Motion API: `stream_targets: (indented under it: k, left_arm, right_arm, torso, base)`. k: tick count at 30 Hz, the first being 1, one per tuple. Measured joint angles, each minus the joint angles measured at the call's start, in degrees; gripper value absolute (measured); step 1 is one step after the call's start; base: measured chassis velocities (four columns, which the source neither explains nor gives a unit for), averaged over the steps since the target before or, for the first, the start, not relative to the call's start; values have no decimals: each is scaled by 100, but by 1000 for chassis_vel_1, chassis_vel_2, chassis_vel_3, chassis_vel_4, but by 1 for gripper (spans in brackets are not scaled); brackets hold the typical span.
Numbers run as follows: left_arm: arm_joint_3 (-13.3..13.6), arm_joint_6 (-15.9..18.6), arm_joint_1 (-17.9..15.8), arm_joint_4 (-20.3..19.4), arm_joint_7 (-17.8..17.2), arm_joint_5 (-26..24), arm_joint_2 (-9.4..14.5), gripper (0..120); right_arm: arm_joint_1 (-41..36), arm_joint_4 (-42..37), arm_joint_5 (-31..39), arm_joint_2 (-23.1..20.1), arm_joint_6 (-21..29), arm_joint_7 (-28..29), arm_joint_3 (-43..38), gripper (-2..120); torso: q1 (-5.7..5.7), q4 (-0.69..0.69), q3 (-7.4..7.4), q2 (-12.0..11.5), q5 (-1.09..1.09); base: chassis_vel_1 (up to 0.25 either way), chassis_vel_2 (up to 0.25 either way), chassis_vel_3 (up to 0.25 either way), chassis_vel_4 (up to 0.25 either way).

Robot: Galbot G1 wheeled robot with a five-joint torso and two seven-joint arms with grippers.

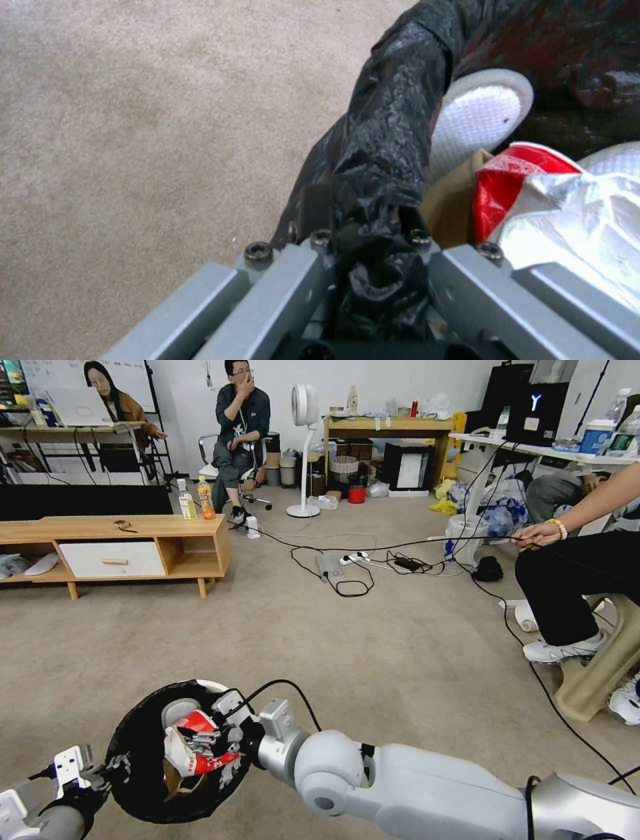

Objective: Pick up the trash bin and place the garbage on the floor into it.

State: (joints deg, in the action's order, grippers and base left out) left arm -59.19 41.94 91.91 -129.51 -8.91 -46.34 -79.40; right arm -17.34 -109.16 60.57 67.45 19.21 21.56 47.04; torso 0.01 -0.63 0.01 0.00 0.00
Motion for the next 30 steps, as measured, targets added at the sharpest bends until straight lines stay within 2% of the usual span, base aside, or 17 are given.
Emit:
stream_targets:
  k: [1, 2, 4, 12, 17, 22, 25, 26, 27, 28, 30]
  left_arm:
    - [0, 0, 1, 0, 0, 2, 0, 1]
    - [-1, 0, 8, 0, -1, 10, 0, 1]
    - [-3, 0, 16, 0, -2, 13, 1, 1]
    - [-11, 0, 33, 1, -3, 43, 0, 1]
    - [-58, 0, 101, -28, -2, 62, -14, 1]
    - [-153, -11, 184, -114, 0, 80, -87, 1]
    - [-218, -21, 243, -179, 2, 95, -128, 1]
    - [-218, -21, 243, -179, 2, 95, -128, 1]
    - [-268, -36, 287, -210, 2, 97, -165, 1]
    - [-268, -36, 287, -210, 2, 97, -165, 1]
    - [-322, -44, 325, -274, 5, 102, -236, 1]
  right_arm:
    - [3, -9, 1, -11, 1, 1, -8, 83]
    - [20, -62, 2, -82, 5, 12, -61, 95]
    - [37, -116, 2, -147, 7, 16, -118, 98]
    - [150, -469, -3, -430, 23, 45, -636, 100]
    - [198, -906, -57, -691, -105, 50, -1579, 100]
    - [158, -1060, -176, -852, -292, 49, -2152, 100]
    - [-670, -1255, -601, -1187, -671, 30, -3559, 100]
    - [-670, -1255, -601, -1187, -671, 30, -3559, 100]
    - [-910, -1255, -699, -1254, -889, 22, -4053, 100]
    - [-910, -1255, -699, -1254, -889, 22, -4053, 100]
    - [-1183, -1238, -803, -1276, -1164, 146, -4749, 100]
  torso:
    - [0, 0, 0, 0, 0]
    - [0, 0, 0, 0, 0]
    - [0, 0, 0, 0, 0]
    - [0, 0, 0, 0, 0]
    - [0, -1, 0, 0, 0]
    - [0, 3, 0, 0, 0]
    - [0, -4, 0, 0, 1]
    - [0, -4, 0, 0, 1]
    - [0, -3, 0, 0, 2]
    - [0, -3, 0, 0, 2]
    - [0, 1, 0, 0, 1]
  base:
    - [0, 0, 0, 0]
    - [0, 0, 0, 0]
    - [0, 0, 0, 0]
    - [0, 0, 0, 0]
    - [0, 0, 0, 0]
    - [0, 0, 0, 0]
    - [0, 0, 0, 0]
    - [0, 0, 0, 0]
    - [0, 0, 0, 0]
    - [0, 0, 0, 0]
    - [0, 0, 0, 0]
